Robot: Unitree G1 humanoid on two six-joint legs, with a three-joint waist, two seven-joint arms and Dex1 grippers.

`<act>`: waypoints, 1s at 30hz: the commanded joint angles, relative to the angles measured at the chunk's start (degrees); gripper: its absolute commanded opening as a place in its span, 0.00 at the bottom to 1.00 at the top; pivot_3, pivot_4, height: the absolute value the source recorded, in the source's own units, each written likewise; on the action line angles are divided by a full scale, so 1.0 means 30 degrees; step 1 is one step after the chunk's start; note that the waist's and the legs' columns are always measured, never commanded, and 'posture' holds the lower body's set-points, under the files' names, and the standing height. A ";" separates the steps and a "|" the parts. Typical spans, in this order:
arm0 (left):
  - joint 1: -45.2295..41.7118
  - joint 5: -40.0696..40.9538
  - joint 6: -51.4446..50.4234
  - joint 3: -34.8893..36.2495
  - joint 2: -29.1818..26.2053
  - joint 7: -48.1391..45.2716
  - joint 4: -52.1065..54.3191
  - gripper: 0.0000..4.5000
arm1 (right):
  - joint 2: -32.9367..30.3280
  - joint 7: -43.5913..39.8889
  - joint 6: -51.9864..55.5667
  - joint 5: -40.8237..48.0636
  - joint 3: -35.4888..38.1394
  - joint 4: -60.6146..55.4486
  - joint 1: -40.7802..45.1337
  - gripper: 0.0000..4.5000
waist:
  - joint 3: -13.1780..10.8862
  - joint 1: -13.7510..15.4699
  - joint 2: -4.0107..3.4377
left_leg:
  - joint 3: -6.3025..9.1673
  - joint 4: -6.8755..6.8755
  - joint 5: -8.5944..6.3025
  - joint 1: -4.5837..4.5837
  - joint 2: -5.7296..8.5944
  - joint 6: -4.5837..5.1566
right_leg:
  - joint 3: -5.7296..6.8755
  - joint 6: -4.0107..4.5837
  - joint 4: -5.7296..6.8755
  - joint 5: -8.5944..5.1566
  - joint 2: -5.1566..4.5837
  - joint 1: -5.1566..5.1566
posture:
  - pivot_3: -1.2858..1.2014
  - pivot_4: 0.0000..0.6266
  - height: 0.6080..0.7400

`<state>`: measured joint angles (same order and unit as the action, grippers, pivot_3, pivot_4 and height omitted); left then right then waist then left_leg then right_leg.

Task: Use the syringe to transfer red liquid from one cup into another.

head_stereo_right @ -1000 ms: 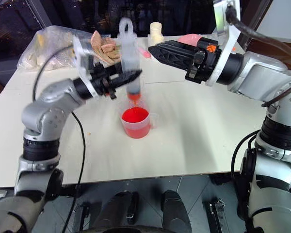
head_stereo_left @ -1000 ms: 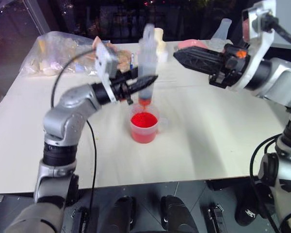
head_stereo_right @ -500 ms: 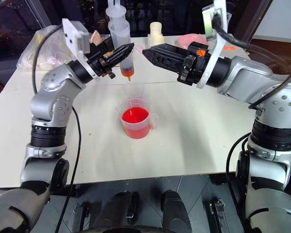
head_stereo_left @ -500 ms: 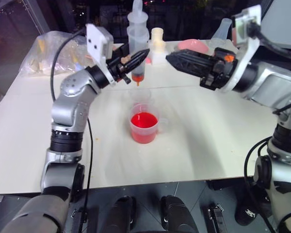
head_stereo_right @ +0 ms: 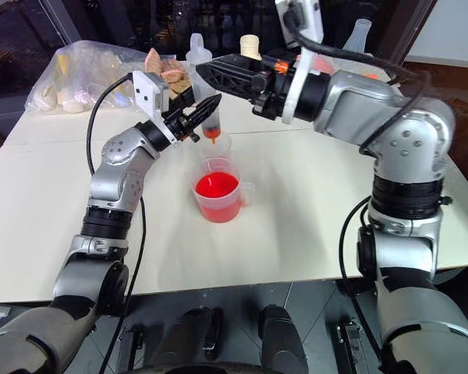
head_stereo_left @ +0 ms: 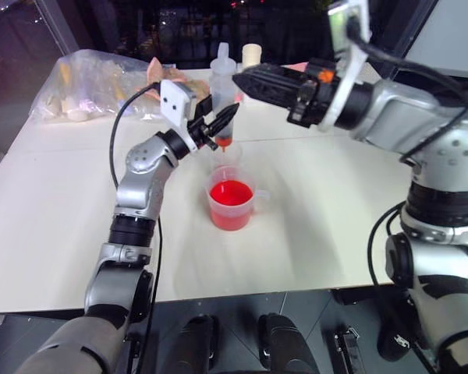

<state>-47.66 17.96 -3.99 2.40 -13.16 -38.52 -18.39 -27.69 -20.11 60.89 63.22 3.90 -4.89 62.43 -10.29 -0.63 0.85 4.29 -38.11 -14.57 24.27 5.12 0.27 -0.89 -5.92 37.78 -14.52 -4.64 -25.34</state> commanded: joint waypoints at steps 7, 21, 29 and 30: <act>0.0006 0.0018 0.0312 -0.0030 0.0223 0.0115 0.0796 0.33 | 0.1304 -0.0833 -0.1595 -0.3937 -0.0622 0.2686 0.2337 0.43 | 0.0000 -0.0015 -0.0001 | 0.0001 0.0000 0.0001 0.0001 0.0003 -0.0002 | 0.0002 0.0000 0.0011 0.0000 0.0003 -0.0010 | 0.52 0.24 1.00; 0.0028 0.0076 0.0214 -0.0083 0.0348 0.0045 0.0814 0.33 | 0.2600 -0.2266 -0.1943 -0.6341 -0.0715 0.4609 0.3381 0.32 | 0.0001 -0.0060 -0.0002 | 0.0002 0.0002 0.0003 0.0002 0.0004 -0.0007 | 0.0004 -0.0001 0.0041 0.0000 0.0007 -0.0029 | 0.52 0.24 1.00; -0.0081 0.0286 -0.0146 -0.0039 0.0419 0.0015 0.0977 0.33 | 0.3139 -0.3150 -0.2207 -0.7575 -0.0917 0.5794 0.3733 0.01 | 0.0002 -0.0055 -0.0003 | 0.0003 0.0000 0.0011 0.0003 0.0009 -0.0020 | 0.0004 0.0000 0.0045 0.0001 0.0005 -0.0031 | 0.52 0.24 1.00; -0.0094 0.0284 -0.0151 -0.0045 0.0418 0.0005 0.0995 0.33 | 0.3160 -0.3187 -0.2073 -0.7641 -0.0902 0.5820 0.3678 0.01 | 0.0002 -0.0054 -0.0003 | 0.0004 0.0000 0.0014 0.0003 0.0009 -0.0027 | 0.0005 0.0000 0.0045 0.0001 0.0005 -0.0030 | 0.52 0.24 1.00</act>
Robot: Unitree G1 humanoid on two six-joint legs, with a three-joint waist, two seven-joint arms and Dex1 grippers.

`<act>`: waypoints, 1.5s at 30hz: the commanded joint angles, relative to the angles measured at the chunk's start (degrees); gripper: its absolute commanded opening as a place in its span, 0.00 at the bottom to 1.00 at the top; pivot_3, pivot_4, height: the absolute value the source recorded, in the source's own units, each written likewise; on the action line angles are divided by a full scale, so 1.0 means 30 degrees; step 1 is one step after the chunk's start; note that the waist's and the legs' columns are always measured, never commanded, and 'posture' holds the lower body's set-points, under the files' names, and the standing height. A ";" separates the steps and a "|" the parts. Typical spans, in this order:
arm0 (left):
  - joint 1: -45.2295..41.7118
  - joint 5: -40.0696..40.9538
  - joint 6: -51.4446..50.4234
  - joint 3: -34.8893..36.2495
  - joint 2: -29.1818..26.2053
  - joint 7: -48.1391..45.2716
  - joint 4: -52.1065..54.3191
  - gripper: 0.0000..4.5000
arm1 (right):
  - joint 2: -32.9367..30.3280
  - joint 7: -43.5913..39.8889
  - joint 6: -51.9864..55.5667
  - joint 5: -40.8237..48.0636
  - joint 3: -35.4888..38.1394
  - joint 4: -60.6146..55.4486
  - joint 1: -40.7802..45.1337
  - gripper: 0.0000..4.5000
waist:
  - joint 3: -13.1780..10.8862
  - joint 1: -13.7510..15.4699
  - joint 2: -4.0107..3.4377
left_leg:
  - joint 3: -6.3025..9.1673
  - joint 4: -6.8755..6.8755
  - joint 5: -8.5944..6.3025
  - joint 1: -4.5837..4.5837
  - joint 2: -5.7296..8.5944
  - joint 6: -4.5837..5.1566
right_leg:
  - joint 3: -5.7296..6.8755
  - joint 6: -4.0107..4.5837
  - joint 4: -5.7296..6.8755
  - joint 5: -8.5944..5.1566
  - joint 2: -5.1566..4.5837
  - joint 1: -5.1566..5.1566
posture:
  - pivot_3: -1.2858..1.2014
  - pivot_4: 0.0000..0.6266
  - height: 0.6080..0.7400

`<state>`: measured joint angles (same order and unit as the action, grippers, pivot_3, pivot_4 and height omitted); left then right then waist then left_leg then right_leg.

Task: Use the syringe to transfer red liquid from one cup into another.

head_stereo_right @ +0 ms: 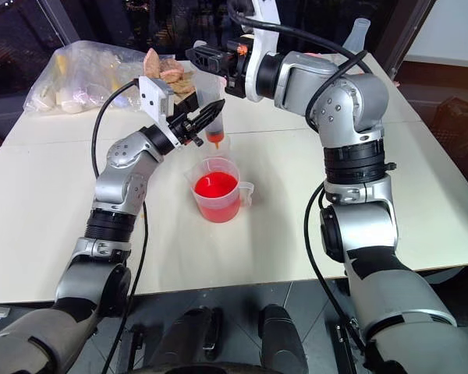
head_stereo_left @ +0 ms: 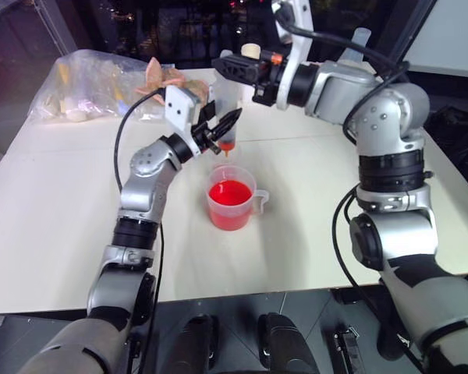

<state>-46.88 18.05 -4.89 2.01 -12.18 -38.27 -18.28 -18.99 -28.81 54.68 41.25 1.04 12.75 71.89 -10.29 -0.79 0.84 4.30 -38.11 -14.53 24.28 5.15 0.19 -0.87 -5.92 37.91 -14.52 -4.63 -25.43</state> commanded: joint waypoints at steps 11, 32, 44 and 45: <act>-0.0647 0.0518 -0.0348 0.0268 0.0053 -0.0117 0.1198 0.33 | 0.0615 -0.0433 0.0995 -0.0593 0.0331 -0.0417 -0.0094 0.01 | 0.0000 -0.0019 0.0000 | 0.0000 0.0000 0.0010 0.0000 0.0000 -0.0017 | 0.0000 0.0000 0.0009 0.0000 0.0000 -0.0005 | 0.52 0.24 1.00; -0.0502 0.1183 -0.2317 0.0729 -0.0478 0.0127 0.3221 0.33 | 0.1617 -0.0703 0.0828 -0.2117 0.0643 0.1344 -0.0781 0.01 | 0.0001 -0.0025 -0.0001 | 0.0000 0.0000 0.0024 0.0000 0.0001 -0.0042 | -0.0001 0.0000 0.0020 0.0000 0.0001 -0.0009 | 0.52 0.24 1.00; -0.0701 0.1307 -0.2763 0.1006 -0.0569 0.0335 0.3446 0.33 | 0.1946 -0.0917 0.0882 -0.2602 0.0563 0.1663 -0.1319 0.01 | 0.0001 -0.0035 -0.0001 | 0.0001 0.0000 0.0036 0.0000 0.0001 -0.0063 | -0.0001 0.0000 0.0022 0.0000 0.0001 -0.0010 | 0.52 0.24 1.00; -0.0718 0.1322 -0.2787 0.1013 -0.0584 0.0334 0.3459 0.33 | 0.1962 -0.0929 0.0884 -0.2609 0.0579 0.1672 -0.1324 0.01 | 0.0001 -0.0035 -0.0001 | 0.0001 0.0000 0.0036 0.0000 0.0001 -0.0063 | -0.0001 0.0000 0.0022 0.0000 0.0001 -0.0010 | 0.52 0.24 1.00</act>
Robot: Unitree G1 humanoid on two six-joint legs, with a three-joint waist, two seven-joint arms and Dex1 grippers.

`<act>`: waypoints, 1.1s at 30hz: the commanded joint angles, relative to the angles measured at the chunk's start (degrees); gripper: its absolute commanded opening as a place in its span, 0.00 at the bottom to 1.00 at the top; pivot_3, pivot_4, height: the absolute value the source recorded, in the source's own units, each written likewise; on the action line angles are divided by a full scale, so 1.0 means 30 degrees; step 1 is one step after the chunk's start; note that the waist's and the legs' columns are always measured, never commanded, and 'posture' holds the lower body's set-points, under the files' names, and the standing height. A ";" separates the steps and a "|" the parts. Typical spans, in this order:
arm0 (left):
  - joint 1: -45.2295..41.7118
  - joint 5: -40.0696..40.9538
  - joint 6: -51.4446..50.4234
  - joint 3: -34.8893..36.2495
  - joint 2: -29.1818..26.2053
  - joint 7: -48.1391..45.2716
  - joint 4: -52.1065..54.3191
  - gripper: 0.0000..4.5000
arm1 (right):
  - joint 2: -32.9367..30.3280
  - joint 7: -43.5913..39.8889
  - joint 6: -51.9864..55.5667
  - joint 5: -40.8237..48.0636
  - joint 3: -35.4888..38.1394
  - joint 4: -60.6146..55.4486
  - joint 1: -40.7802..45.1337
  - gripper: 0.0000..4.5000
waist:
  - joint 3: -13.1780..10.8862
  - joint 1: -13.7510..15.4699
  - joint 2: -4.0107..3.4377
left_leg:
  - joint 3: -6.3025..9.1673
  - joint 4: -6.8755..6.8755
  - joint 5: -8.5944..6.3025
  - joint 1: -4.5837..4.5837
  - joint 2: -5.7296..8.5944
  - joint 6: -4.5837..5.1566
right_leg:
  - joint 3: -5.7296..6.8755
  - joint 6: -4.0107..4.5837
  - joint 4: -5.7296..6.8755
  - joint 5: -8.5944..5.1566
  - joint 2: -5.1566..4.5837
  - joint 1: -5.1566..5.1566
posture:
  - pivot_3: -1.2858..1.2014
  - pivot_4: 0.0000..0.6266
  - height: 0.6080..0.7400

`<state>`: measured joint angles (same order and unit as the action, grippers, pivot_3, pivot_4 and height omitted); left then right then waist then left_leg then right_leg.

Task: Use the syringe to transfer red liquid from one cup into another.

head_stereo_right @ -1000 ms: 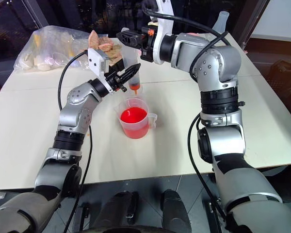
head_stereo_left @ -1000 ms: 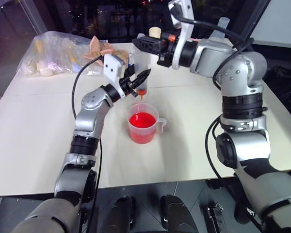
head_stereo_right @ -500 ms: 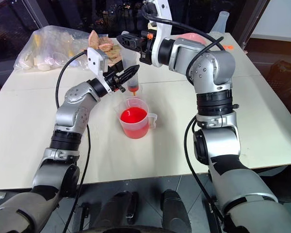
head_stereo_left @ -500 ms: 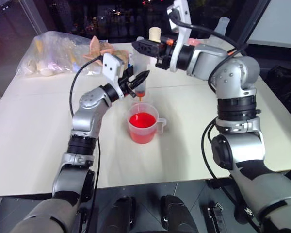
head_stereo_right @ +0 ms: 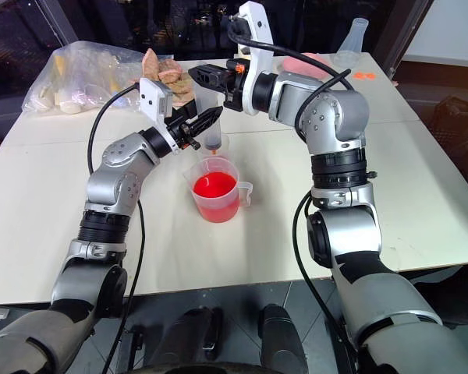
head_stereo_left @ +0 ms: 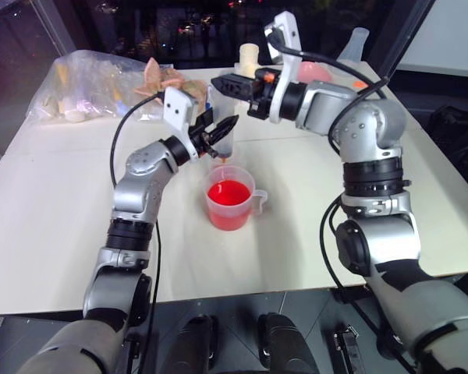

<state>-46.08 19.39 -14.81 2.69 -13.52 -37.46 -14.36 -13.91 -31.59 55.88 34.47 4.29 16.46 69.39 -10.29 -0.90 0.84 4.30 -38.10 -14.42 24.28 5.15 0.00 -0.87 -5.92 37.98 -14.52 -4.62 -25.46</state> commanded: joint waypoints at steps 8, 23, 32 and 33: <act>-0.1250 0.0960 0.0350 0.0933 -0.0293 0.0088 0.2234 0.33 | 0.0401 -0.0115 0.0377 -0.0451 -0.0377 0.0458 -0.0536 0.01 | 0.0000 -0.0004 -0.0001 | 0.0000 0.0000 0.0003 0.0000 0.0000 -0.0005 | -0.0001 0.0000 0.0002 0.0000 -0.0001 -0.0001 | 0.52 0.24 1.00; -0.1130 0.1124 -0.0108 0.0901 -0.0141 0.0421 0.2856 0.33 | -0.1098 0.0155 0.2437 0.1070 0.1449 -0.2981 -0.1313 0.66 | 0.0000 0.0083 0.0000 | 0.0006 0.0000 0.0003 0.0001 0.0004 -0.0007 | 0.0001 0.0000 -0.0001 0.0000 -0.0007 0.0004 | 0.52 0.24 1.00; -0.0929 0.1581 -0.0640 0.1019 -0.0263 0.0828 0.3443 0.33 | -0.3294 0.1149 0.5759 0.3239 0.3659 -0.6804 -0.3158 0.66 | -0.0002 -0.0008 -0.0015 | 0.0010 0.0001 -0.0027 0.0006 0.0002 0.0046 | -0.0001 0.0001 -0.0002 0.0000 -0.0006 0.0000 | 0.52 0.24 1.00; -0.1004 0.1699 -0.0779 0.1069 -0.0289 0.0861 0.3429 0.33 | -0.3464 0.1179 0.6110 0.3621 0.3922 -0.7308 -0.3319 0.66 | -0.0002 -0.0024 -0.0015 | 0.0010 0.0001 -0.0033 0.0005 0.0001 0.0056 | -0.0001 0.0001 -0.0002 0.0000 -0.0004 0.0000 | 0.52 0.24 1.00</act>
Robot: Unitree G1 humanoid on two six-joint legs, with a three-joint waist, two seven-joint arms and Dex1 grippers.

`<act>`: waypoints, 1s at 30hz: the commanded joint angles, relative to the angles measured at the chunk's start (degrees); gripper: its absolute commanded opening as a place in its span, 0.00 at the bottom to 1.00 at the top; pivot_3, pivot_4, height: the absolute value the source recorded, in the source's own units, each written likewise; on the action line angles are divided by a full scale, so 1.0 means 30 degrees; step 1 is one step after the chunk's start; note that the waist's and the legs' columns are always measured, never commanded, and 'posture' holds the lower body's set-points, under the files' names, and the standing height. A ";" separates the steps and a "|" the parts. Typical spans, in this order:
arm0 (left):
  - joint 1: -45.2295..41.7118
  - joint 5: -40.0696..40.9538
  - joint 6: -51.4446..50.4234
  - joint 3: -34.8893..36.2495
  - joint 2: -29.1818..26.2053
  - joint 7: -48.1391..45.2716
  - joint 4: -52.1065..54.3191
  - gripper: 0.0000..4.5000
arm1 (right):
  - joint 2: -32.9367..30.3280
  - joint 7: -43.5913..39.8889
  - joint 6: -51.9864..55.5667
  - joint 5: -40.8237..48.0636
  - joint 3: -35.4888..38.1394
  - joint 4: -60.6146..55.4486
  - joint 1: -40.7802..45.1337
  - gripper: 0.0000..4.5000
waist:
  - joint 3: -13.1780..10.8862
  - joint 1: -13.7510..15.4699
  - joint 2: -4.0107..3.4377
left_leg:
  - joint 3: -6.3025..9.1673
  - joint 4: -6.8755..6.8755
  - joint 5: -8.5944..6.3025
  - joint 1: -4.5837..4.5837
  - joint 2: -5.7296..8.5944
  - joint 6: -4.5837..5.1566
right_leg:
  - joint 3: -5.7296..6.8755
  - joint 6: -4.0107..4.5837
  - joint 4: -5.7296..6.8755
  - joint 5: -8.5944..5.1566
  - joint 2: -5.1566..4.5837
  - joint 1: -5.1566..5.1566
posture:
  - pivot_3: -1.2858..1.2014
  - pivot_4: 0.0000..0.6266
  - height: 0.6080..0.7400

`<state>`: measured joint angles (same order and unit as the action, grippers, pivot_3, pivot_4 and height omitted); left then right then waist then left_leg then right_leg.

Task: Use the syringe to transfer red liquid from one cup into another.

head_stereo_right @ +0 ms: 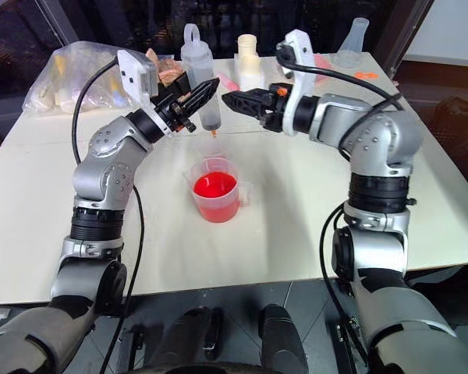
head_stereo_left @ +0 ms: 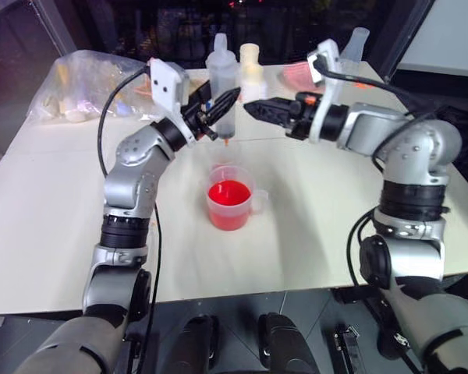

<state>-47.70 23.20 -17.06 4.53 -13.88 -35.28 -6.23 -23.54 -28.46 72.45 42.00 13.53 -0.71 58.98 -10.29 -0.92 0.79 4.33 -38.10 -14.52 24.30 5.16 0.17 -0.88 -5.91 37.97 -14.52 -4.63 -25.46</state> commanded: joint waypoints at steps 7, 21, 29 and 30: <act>-0.2038 0.3046 -0.4394 0.2266 -0.0382 0.2414 0.1272 0.33 | -0.0438 0.1083 0.1385 0.1880 0.1686 -0.2737 -0.0376 0.66 | -0.0002 0.0060 0.0005 | 0.0001 -0.0011 -0.0003 -0.0003 -0.0001 0.0007 | -0.0001 0.0000 0.0006 0.0000 0.0003 0.0007 | 0.52 0.24 1.00; -0.8029 0.2038 -2.3071 0.7176 -0.3905 1.3307 -0.4840 0.33 | -0.0493 0.1649 0.1269 0.2301 0.1574 -0.2874 -0.1287 0.66 | -0.0001 -0.0037 0.0004 | 0.0005 -0.0010 0.0010 -0.0049 0.0004 -0.0016 | 0.0001 -0.0005 0.0074 0.0000 0.0027 0.0011 | 0.52 0.24 1.00; -0.3914 0.5703 -2.5145 0.5886 -0.4488 1.5308 -0.5392 0.33 | -0.1034 0.1136 0.1355 0.2409 0.1013 -0.2727 -0.1093 0.66 | -0.0001 -0.0013 0.0004 | 0.0006 0.0000 0.0051 -0.0045 0.0003 -0.0093 | -0.0012 -0.0004 0.0065 0.0000 0.0004 0.0001 | 0.52 0.24 1.00; -0.3310 0.6707 -2.5145 0.5567 -0.4673 1.5559 -0.5252 0.33 | -0.1043 0.1131 0.1365 0.2444 0.0972 -0.2782 -0.1117 0.66 | -0.0002 0.0001 0.0006 | 0.0006 0.0002 0.0051 -0.0045 0.0002 -0.0094 | -0.0014 -0.0004 0.0066 0.0000 0.0001 0.0002 | 0.52 0.24 1.00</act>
<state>-57.46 38.22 -92.01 22.43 -26.35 10.10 -24.53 -26.08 -24.51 77.12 48.15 16.24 -7.66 54.46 -10.30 -0.92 0.81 4.36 -38.09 -14.37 24.17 5.16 -0.12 -0.92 -5.92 38.17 -14.52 -4.63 -25.46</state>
